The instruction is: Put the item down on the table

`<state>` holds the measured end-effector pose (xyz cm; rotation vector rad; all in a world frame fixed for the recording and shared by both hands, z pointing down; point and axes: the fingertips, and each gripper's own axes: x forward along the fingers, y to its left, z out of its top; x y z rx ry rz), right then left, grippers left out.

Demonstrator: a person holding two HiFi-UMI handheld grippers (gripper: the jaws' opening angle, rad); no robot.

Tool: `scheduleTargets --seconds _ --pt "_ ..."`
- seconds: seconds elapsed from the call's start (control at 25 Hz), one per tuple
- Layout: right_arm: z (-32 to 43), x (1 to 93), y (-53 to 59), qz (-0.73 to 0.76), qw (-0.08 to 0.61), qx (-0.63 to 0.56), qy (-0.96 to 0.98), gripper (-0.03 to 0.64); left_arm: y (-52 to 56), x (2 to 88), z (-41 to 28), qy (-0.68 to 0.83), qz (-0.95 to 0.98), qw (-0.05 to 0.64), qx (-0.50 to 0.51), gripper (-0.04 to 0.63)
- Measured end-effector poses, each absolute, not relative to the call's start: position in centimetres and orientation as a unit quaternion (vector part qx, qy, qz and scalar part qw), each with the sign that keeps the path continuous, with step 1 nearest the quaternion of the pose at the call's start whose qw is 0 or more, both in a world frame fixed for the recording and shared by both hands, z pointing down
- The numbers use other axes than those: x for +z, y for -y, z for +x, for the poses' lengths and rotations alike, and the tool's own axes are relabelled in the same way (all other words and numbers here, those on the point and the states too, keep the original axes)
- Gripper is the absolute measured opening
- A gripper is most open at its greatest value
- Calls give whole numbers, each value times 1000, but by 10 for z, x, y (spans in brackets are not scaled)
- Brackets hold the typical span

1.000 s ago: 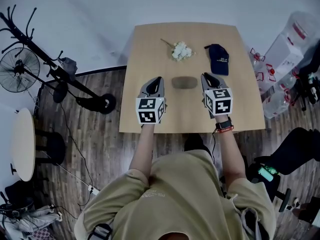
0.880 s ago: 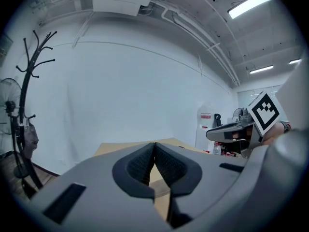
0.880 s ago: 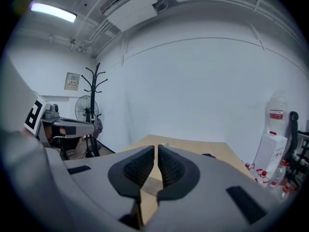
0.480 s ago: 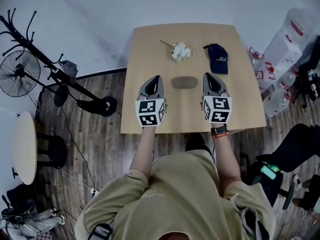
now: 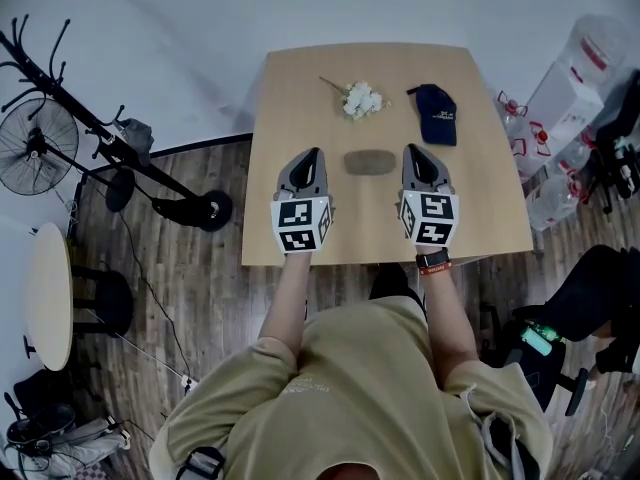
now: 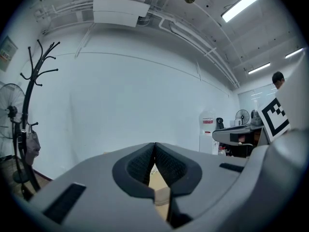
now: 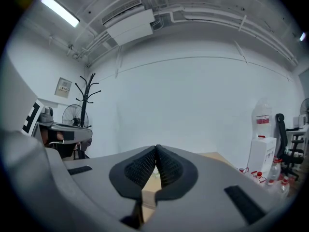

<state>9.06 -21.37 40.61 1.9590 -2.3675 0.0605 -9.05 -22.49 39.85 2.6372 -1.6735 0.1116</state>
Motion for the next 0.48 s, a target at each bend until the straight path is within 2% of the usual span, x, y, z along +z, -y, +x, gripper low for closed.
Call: scheduleTargets --seconds 0.48 --pt "80 424 239 630 50 42 774 15 248 421 -91 526 848 20 59 23"
